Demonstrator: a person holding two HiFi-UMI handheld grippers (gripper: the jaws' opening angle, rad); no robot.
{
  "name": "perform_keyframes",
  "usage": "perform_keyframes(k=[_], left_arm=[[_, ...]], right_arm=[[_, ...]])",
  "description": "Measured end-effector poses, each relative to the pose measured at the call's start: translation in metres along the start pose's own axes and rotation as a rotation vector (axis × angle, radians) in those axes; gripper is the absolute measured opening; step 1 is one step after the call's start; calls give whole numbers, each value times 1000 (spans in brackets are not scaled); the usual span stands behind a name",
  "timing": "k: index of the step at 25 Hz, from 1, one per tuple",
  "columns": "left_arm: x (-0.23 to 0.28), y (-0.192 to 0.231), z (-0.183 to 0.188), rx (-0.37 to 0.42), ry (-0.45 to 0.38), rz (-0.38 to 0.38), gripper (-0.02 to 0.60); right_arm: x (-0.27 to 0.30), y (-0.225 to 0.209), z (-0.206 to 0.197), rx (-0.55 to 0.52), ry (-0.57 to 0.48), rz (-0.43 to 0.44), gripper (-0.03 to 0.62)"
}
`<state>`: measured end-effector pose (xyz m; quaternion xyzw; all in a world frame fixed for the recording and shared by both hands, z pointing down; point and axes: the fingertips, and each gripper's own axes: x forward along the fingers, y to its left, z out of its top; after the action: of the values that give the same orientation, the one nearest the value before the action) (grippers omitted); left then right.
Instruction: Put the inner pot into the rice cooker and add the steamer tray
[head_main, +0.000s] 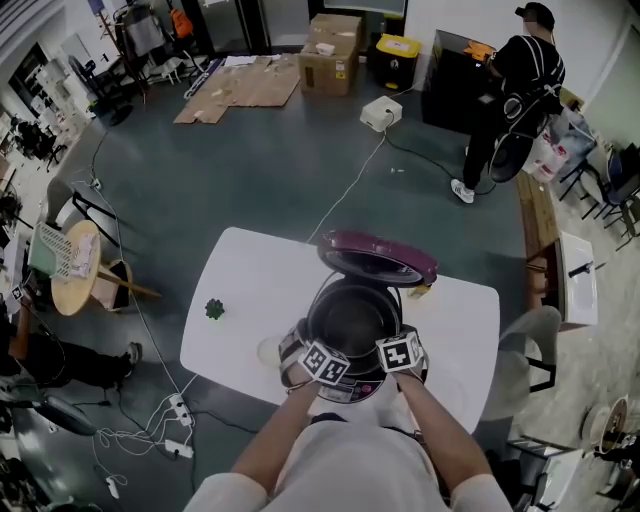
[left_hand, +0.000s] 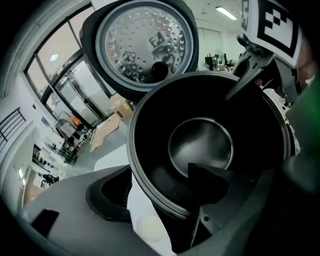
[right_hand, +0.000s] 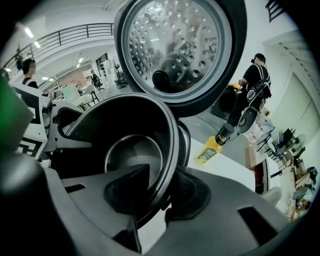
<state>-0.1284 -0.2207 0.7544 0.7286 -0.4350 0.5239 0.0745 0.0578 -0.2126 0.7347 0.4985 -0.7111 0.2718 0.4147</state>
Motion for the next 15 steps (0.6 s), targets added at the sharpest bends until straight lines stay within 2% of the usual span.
perform_keyframes(k=[3, 6, 11, 15], left_arm=[[3, -4, -1, 64, 6, -7, 373], [6, -3, -1, 76, 22, -44, 383], [9, -1, -1, 84, 27, -81, 399], [8, 7, 2, 112, 30, -42, 433]], right_arm=[[0, -1, 0, -42, 31, -23, 121], [2, -2, 2, -87, 37, -44, 125], [3, -2, 2, -93, 33, -81, 129], [2, -3, -1, -86, 49, -111, 141]])
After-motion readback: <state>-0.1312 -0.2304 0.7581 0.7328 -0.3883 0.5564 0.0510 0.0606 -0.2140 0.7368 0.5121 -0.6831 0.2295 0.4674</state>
